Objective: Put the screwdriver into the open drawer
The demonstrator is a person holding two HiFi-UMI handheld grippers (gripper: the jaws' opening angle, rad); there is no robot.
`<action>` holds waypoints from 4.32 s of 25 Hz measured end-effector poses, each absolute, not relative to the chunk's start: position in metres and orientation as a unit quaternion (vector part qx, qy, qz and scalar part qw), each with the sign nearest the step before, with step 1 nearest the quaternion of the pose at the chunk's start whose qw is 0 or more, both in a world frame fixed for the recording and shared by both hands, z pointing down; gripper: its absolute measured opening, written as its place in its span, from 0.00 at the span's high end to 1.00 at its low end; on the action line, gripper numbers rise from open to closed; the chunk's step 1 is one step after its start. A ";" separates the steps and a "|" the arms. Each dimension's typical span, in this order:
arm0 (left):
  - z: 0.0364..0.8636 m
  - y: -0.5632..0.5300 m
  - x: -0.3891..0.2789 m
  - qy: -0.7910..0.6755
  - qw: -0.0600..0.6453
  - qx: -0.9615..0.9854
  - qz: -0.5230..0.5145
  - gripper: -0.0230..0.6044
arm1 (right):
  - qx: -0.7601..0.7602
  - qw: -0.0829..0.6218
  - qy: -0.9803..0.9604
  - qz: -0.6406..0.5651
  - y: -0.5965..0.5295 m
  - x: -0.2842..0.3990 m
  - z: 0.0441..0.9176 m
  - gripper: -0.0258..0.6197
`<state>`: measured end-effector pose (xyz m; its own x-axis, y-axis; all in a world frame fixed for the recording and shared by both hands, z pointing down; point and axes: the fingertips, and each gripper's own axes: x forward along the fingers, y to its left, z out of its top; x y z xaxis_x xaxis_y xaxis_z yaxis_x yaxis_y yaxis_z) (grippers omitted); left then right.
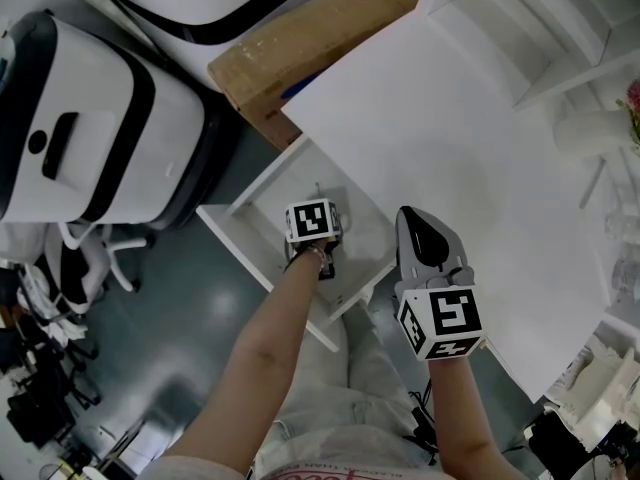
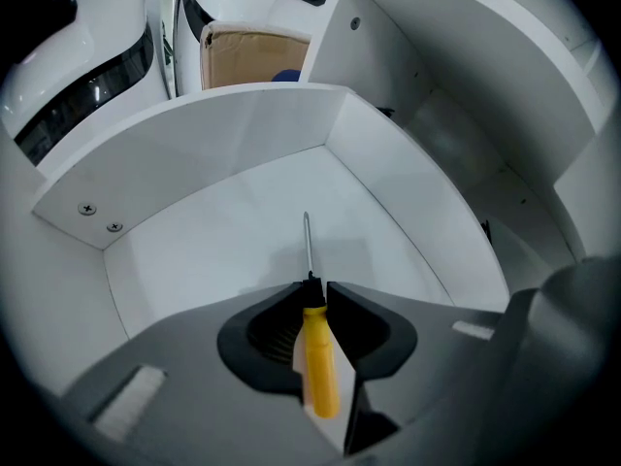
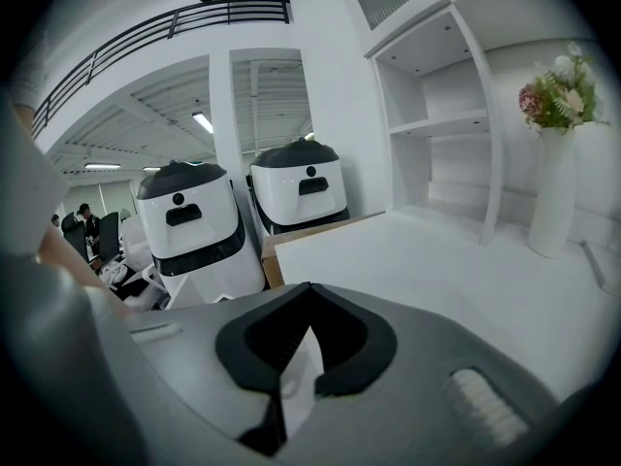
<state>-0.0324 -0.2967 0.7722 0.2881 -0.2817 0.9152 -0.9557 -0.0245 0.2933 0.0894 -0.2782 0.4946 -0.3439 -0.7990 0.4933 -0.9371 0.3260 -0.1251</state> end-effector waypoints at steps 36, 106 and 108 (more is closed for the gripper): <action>0.705 -0.292 -0.048 -0.508 0.469 0.646 0.326 0.62 | 0.533 0.161 -0.818 0.145 -0.281 0.090 0.430 0.96; 0.286 -0.274 -0.099 -0.580 0.008 0.813 0.043 0.94 | 0.522 0.108 -0.846 0.018 -0.241 0.081 0.294 0.96; 0.276 -0.272 -0.103 -0.583 -0.008 0.812 0.035 0.94 | 0.527 0.104 -0.843 0.012 -0.241 0.084 0.289 0.96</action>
